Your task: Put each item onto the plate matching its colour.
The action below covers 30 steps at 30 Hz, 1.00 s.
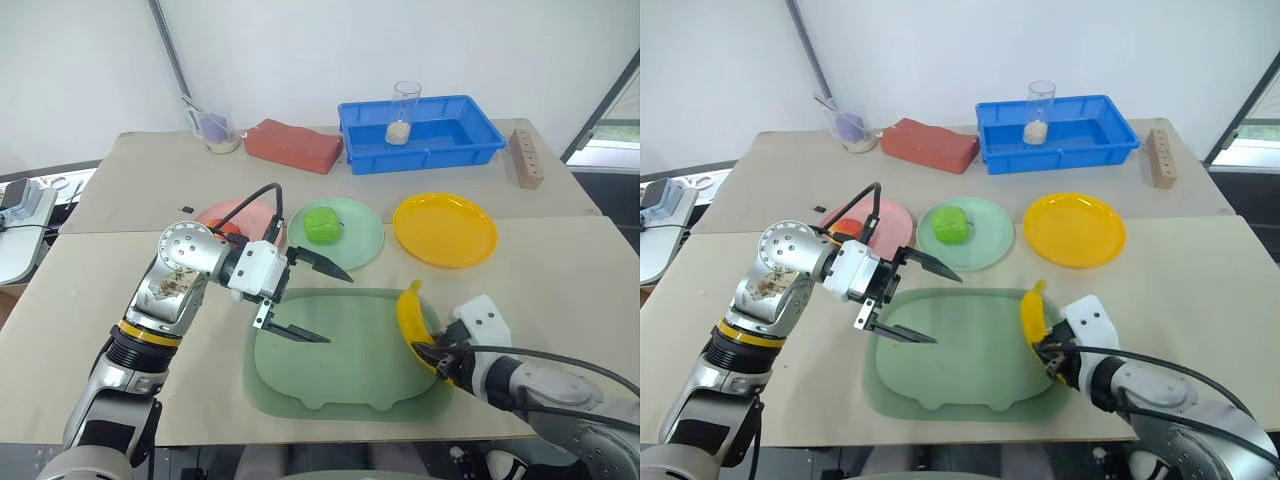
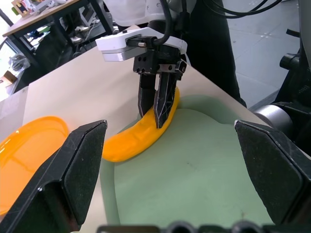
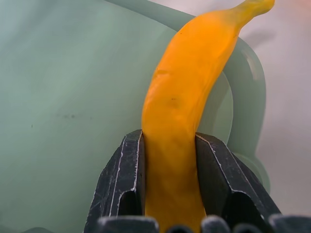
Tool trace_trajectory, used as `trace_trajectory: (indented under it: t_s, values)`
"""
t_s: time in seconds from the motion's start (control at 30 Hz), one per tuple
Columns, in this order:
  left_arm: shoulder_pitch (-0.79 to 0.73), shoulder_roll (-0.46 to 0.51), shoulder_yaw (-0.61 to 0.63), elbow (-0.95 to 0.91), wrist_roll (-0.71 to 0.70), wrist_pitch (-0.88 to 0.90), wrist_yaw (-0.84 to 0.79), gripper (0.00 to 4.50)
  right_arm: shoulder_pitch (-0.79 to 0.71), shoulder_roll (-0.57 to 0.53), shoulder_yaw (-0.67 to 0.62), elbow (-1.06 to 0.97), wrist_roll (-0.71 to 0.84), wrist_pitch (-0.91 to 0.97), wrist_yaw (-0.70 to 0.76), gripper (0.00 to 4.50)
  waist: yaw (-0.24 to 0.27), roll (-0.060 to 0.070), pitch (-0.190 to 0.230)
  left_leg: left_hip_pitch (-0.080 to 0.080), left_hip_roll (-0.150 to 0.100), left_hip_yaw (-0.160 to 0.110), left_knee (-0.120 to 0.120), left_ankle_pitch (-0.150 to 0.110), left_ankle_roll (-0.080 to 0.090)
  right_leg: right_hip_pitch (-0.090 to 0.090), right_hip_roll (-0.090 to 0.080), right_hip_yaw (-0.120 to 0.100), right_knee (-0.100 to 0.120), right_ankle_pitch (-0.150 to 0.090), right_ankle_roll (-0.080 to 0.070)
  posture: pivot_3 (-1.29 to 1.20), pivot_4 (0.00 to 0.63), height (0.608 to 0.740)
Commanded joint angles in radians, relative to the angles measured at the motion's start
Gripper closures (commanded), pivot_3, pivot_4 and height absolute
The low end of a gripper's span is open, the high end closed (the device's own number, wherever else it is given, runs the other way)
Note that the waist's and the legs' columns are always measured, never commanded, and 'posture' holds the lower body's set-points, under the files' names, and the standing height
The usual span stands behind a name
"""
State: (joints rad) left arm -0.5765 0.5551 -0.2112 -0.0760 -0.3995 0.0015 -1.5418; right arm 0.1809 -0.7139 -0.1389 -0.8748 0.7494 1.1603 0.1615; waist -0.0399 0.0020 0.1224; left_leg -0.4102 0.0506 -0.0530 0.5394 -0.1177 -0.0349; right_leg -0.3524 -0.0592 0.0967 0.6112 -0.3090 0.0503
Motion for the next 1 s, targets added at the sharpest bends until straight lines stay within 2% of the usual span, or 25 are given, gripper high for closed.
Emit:
trace_trajectory:
  t_s: [0.03,0.2,0.33,0.43,0.53,0.63,0.73,0.87,0.93,1.0]
  values:
    - [-0.014,0.003,0.013,-0.026,-0.018,0.019,0.025,0.0,-0.021,-0.04,-0.011,-0.001,-0.027,-0.05,0.064,3.4,0.0,0.0,0.0,0.0,0.0,0.0,0.0,0.0,0.0,0.0,0.0,0.0,0.0,0.0,0.0,0.0,0.15,0.74]
    - [-0.056,-0.01,0.058,-0.025,-0.061,0.205,0.164,0.0,-0.201,-0.024,-0.138,0.048,0.032,-0.09,0.11,3.4,-0.003,-0.001,0.001,0.0,0.0,0.0,0.0,0.0,0.0,-0.001,0.0,0.0,0.0,0.0,0.0,0.0,0.15,0.74]
    - [-0.108,-0.063,0.111,0.015,-0.104,0.375,0.337,0.0,-0.415,-0.03,-0.149,0.224,-0.011,-0.091,0.092,3.4,-0.003,-0.001,0.001,0.0,0.0,-0.001,0.0,0.0,0.001,0.0,0.001,-0.001,0.0,0.0,0.0,0.0,0.15,0.74]
    - [-0.155,-0.137,0.141,0.056,-0.11,0.452,0.472,0.0,-0.603,-0.044,-0.057,0.484,-0.124,-0.162,0.127,3.4,-0.001,-0.001,0.001,0.0,-0.001,0.0,0.001,0.005,0.007,0.0,0.001,0.0,0.0,0.001,0.001,0.0,0.15,0.74]
    - [-0.165,-0.179,0.141,0.065,-0.086,0.451,0.537,0.0,-0.763,-0.006,0.038,0.786,-0.222,-0.248,0.189,3.4,-0.003,-0.001,0.001,0.0,-0.001,0.0,0.0,0.005,0.008,0.0,0.001,0.0,0.001,0.001,0.001,0.0,0.15,0.74]
    - [-0.132,-0.183,0.122,0.032,-0.064,0.439,0.562,0.0,-0.915,0.051,0.094,1.152,-0.315,-0.34,0.242,3.4,-0.007,0.0,0.001,0.0,-0.001,-0.001,-0.001,0.006,0.01,0.002,0.003,0.002,0.002,0.004,0.008,0.0,0.15,0.74]
    - [-0.087,-0.171,0.104,-0.003,-0.041,0.427,0.571,0.0,-1.025,0.082,0.126,1.419,-0.391,-0.429,0.301,3.4,-0.004,0.002,0.0,0.0,-0.001,-0.002,-0.002,0.007,0.012,0.002,0.005,0.003,0.003,0.004,0.008,0.0,0.15,0.74]
    - [-0.047,-0.153,0.104,-0.04,-0.031,0.434,0.586,0.0,-1.133,0.109,0.144,1.65,-0.461,-0.486,0.357,3.4,-0.004,0.004,0.0,-0.001,-0.001,-0.002,-0.003,0.008,0.012,0.002,0.005,0.004,0.004,0.004,0.008,0.0,0.15,0.74]
    - [-0.039,-0.148,0.112,-0.052,-0.034,0.441,0.596,0.0,-1.165,0.115,0.146,1.701,-0.485,-0.503,0.386,2.39,-0.003,0.004,0.0,-0.001,-0.001,-0.002,-0.002,0.008,0.012,0.002,0.005,0.004,0.004,0.003,0.008,0.0,0.15,0.74]
    - [-0.034,-0.143,0.116,-0.061,-0.037,0.447,0.604,0.0,-1.183,0.118,0.144,1.725,-0.503,-0.514,0.407,1.77,-0.002,0.004,0.0,-0.001,-0.001,-0.002,-0.002,0.008,0.012,0.002,0.005,0.003,0.003,0.003,0.009,0.0,0.15,0.74]
